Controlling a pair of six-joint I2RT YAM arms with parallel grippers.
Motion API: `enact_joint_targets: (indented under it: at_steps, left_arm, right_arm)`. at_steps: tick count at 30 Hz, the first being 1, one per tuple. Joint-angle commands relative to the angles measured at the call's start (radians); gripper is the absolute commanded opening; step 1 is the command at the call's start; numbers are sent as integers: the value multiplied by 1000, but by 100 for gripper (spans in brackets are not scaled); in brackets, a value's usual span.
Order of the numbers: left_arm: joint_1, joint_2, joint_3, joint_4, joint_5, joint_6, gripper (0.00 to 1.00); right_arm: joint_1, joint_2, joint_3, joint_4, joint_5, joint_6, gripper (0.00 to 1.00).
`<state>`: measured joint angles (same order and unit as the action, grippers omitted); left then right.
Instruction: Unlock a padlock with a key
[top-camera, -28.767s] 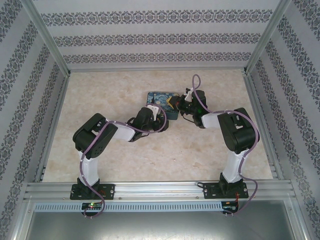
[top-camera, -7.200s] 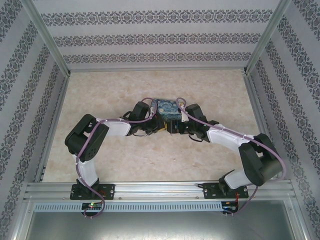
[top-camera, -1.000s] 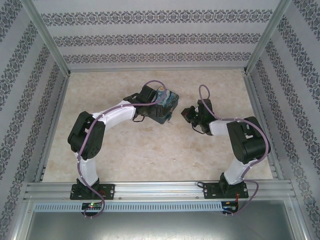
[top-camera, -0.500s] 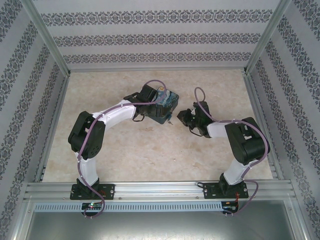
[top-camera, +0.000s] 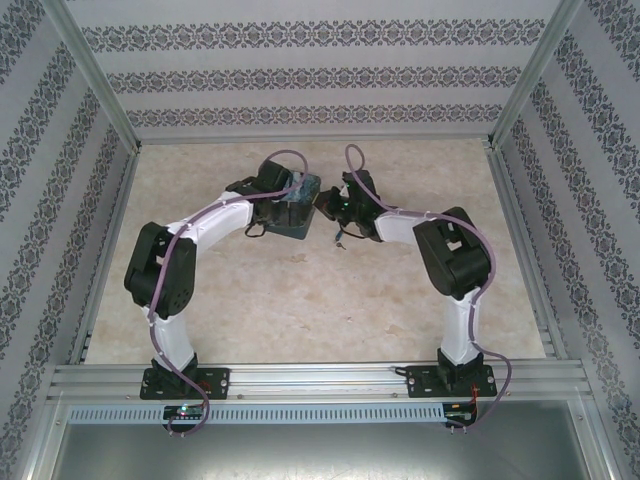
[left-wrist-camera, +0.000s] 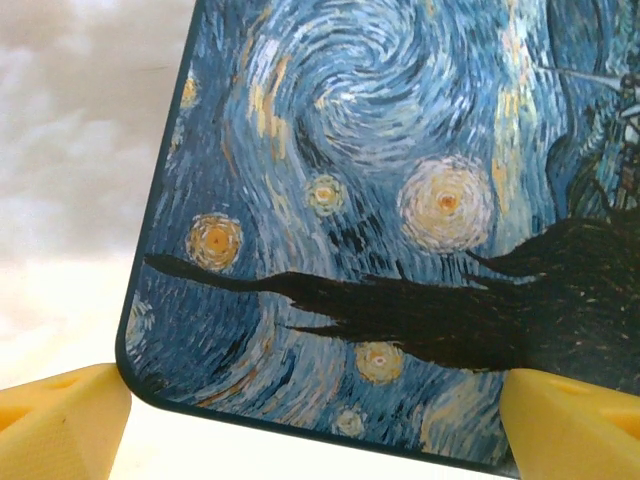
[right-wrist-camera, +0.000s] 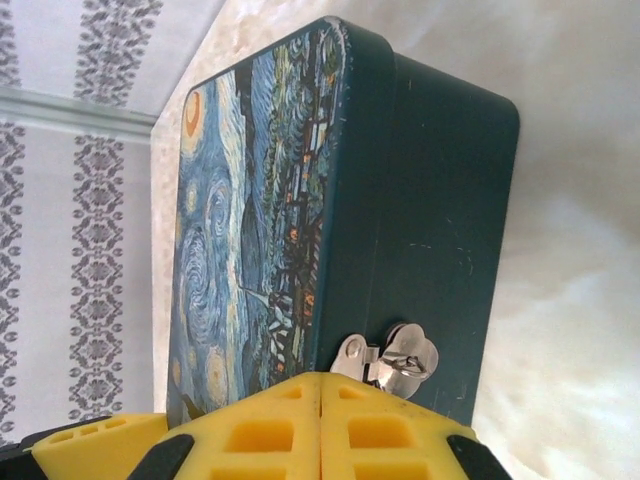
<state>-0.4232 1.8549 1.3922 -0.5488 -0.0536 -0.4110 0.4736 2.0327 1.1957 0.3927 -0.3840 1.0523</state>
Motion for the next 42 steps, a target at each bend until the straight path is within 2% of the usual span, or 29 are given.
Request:
enact_joint_targets:
  at_steps: [1, 13, 18, 23, 25, 29, 33, 34, 38, 42]
  left_arm:
    - [18, -77, -23, -46, 1, 20, 95]
    - [46, -144, -41, -45, 37, 14, 95]
    - [46, -178, -61, -50, 47, 14, 95]
    - [47, -231, -105, -29, 64, -4, 96]
    - [49, -263, -130, -15, 67, -6, 96]
    - [50, -321, -172, -2, 32, 1, 96]
    - [64, -427, -256, 65, -55, 14, 97]
    - [74, -459, -279, 87, -72, 15, 98]
    - [127, -588, -391, 213, -166, 59, 100]
    - [167, -713, -537, 403, -290, 157, 100]
  right_arm:
    - [30, -7, 27, -13, -33, 4, 8]
    - [-26, -114, -303, 89, -14, 4, 8]
    - [-54, -313, -477, 94, 0, -45, 7]
    - [-79, -547, -559, -20, 8, -129, 13]
    - [-102, -643, -573, -103, 20, -167, 22]
    - [-163, -808, -566, -265, 42, -237, 64]
    - [-235, -944, -510, -451, 82, -332, 94]
    - [-255, -967, -492, -490, 99, -355, 98]
    - [-337, -1031, -408, -655, 208, -451, 98]
    - [-396, -1060, -380, -701, 391, -495, 98]
